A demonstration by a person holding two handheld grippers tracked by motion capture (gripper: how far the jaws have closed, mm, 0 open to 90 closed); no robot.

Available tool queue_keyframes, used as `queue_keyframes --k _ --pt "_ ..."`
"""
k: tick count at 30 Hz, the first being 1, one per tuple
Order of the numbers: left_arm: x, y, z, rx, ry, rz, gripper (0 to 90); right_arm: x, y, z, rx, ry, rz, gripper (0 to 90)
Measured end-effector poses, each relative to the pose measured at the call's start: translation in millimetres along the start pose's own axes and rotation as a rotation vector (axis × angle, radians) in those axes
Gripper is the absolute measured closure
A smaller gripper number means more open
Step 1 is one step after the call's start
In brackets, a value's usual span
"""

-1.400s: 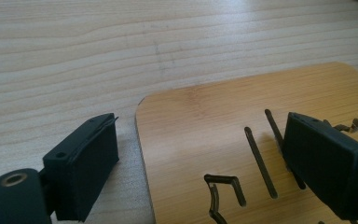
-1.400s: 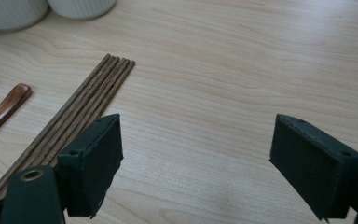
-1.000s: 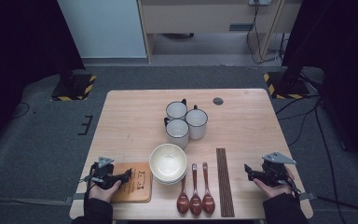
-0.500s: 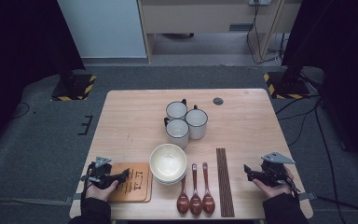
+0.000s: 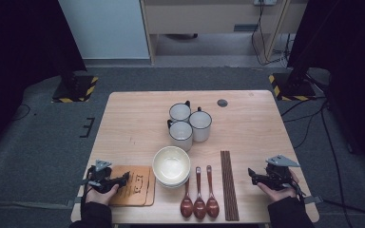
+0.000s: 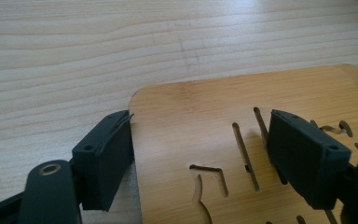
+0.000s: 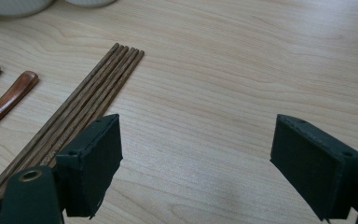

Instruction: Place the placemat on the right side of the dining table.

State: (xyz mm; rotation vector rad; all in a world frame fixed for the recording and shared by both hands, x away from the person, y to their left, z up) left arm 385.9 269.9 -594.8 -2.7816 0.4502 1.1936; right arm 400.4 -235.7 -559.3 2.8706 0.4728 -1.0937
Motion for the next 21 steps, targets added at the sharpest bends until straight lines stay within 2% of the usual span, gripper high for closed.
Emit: queue_keyframes --k 7,15,21 --pt "-2.7 -2.7 2.3 -0.015 -0.002 -0.016 22.1 0.4 -0.4 0.2 0.001 0.0 0.0 16.7" --pt "-3.0 -3.2 1.6 -0.007 0.003 -0.018 21.2 -0.5 -1.8 -0.8 0.003 0.004 -0.009 16.9" --pt "-12.7 -6.4 -4.1 -0.002 0.046 -0.035 19.3 -4.5 -8.2 -3.8 0.011 0.016 -0.026 17.2"
Point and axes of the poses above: each handheld gripper's, and its own axes: x roughly forward along the jaws, z roughly out of its underside, y roughly to its right, the point moved 10 cm from there along x, roughly forward along the jaws, and after that the axes turned 6 degrees about x, right-handed, at the moved point
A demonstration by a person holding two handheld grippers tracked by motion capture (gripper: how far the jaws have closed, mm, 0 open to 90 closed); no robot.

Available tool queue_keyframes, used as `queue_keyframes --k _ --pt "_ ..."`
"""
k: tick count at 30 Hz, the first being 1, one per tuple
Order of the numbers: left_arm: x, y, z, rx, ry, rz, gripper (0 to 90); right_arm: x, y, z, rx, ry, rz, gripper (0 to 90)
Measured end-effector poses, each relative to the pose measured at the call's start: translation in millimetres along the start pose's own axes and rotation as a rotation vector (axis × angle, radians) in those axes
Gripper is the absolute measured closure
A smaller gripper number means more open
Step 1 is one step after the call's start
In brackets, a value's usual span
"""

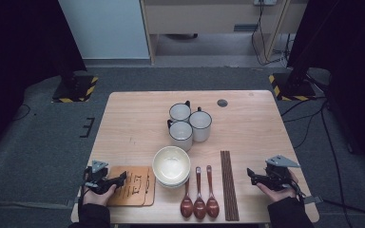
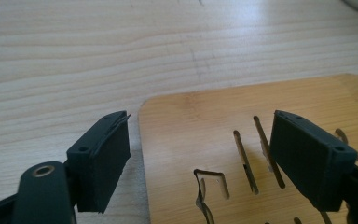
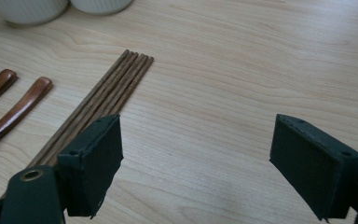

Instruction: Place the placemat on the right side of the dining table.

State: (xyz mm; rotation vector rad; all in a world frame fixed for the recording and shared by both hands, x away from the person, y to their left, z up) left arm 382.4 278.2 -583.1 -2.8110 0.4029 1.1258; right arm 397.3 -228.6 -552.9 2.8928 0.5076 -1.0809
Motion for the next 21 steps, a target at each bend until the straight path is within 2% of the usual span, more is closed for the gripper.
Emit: queue_keyframes --k 7,13,18,21 --pt "-12.1 -4.2 1.3 0.009 0.022 -0.013 22.3 -6.5 -21.6 -5.0 -0.017 0.02 -0.04 17.6" --pt "-25.5 -11.1 11.4 -0.007 0.032 -0.015 26.9 -10.0 -31.1 -6.2 -0.011 0.028 -0.056 17.8" --pt "-31.9 -19.4 19.2 -0.018 0.025 -0.023 30.7 -12.3 -42.8 -6.1 -0.013 0.031 -0.083 18.1" --pt "-34.6 -22.2 23.0 -0.001 0.014 -0.035 32.5 -13.0 -46.9 -5.6 -0.014 0.033 -0.092 18.1"
Point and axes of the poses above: each handheld gripper's, and its own axes: x roughly forward along the jaws, z roughly out of its underside, y roughly to its right, the point moved 10 cm from there along x, roughly forward along the jaws, and after that the axes turned 6 degrees about x, right-handed, at the moved point
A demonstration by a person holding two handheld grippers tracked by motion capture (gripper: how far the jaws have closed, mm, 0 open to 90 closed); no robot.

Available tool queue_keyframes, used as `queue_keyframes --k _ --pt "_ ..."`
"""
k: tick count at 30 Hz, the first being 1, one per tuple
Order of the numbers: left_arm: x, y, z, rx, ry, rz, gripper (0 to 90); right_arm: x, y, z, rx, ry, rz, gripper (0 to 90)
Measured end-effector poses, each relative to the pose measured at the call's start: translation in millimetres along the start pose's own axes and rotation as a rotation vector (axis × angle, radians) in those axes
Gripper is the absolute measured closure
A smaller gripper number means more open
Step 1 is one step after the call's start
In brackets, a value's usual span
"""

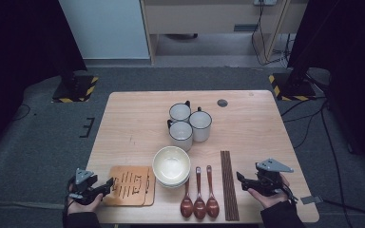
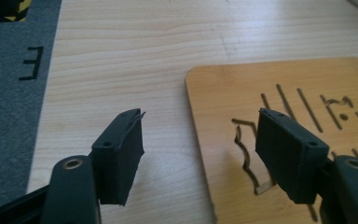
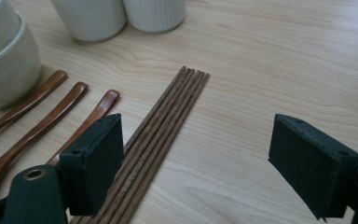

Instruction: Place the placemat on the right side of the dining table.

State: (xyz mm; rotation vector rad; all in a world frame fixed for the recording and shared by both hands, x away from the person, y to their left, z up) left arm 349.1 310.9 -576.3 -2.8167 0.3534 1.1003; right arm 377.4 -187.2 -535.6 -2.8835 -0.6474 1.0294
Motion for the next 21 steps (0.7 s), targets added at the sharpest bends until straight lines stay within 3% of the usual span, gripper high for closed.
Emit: queue_keyframes --k 11,21 --pt "0.7 -6.9 13.9 0.018 -0.052 -0.018 34.2 -2.7 -21.3 2.4 -0.015 0.001 -0.038 18.2" --pt "1.0 -7.4 15.5 0.018 -0.056 -0.013 34.8 -3.5 -45.9 3.4 -0.051 -0.002 -0.083 18.2"
Point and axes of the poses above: each handheld gripper's, and its own axes: x roughly forward along the jaws, z roughly out of its underside, y roughly to its right, the point moved 10 cm from there along x, roughly forward along the jaws, and after that the axes turned 6 degrees about x, right-handed, at the moved point
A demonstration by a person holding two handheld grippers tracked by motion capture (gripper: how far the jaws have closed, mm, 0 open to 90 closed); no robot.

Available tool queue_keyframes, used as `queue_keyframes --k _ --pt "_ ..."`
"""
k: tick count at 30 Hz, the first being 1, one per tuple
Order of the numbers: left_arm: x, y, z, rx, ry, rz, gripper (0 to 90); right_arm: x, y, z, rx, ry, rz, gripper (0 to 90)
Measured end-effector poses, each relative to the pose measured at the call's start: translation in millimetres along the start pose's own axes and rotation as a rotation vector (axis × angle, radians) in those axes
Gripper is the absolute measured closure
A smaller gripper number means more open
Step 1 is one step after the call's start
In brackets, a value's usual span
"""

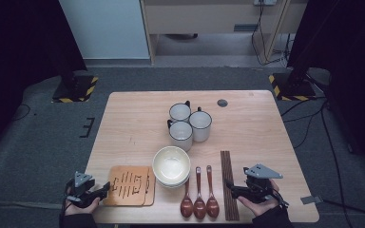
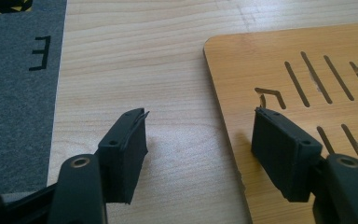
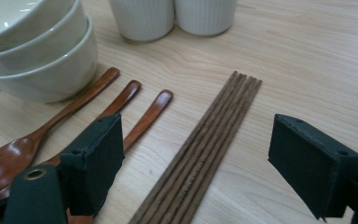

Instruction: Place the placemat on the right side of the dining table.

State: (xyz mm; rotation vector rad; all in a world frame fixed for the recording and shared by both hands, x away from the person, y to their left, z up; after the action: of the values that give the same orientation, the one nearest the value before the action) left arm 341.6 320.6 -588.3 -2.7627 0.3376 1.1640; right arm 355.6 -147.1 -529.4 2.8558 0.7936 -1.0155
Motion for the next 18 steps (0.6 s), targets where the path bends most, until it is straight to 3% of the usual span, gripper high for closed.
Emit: queue_keyframes --k 8,18 --pt "1.7 0.0 1.6 0.0 -0.007 -0.001 35.1 3.9 -29.4 1.3 -0.022 -0.009 -0.063 18.6" --pt "3.4 0.1 2.7 -0.006 -0.009 0.004 35.3 9.7 -53.4 4.8 -0.042 -0.021 -0.107 19.2"
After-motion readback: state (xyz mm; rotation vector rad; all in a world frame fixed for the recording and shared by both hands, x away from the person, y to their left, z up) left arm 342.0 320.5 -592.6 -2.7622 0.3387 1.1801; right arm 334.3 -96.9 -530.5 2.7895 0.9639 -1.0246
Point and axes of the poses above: each handheld gripper's, and its own axes: x roughly forward along the jaws, z roughly out of its underside, y roughly to its right, the point moved 10 cm from there along x, roughly forward along the jaws, and after that the axes turned 6 degrees about x, right-handed, at the moved point
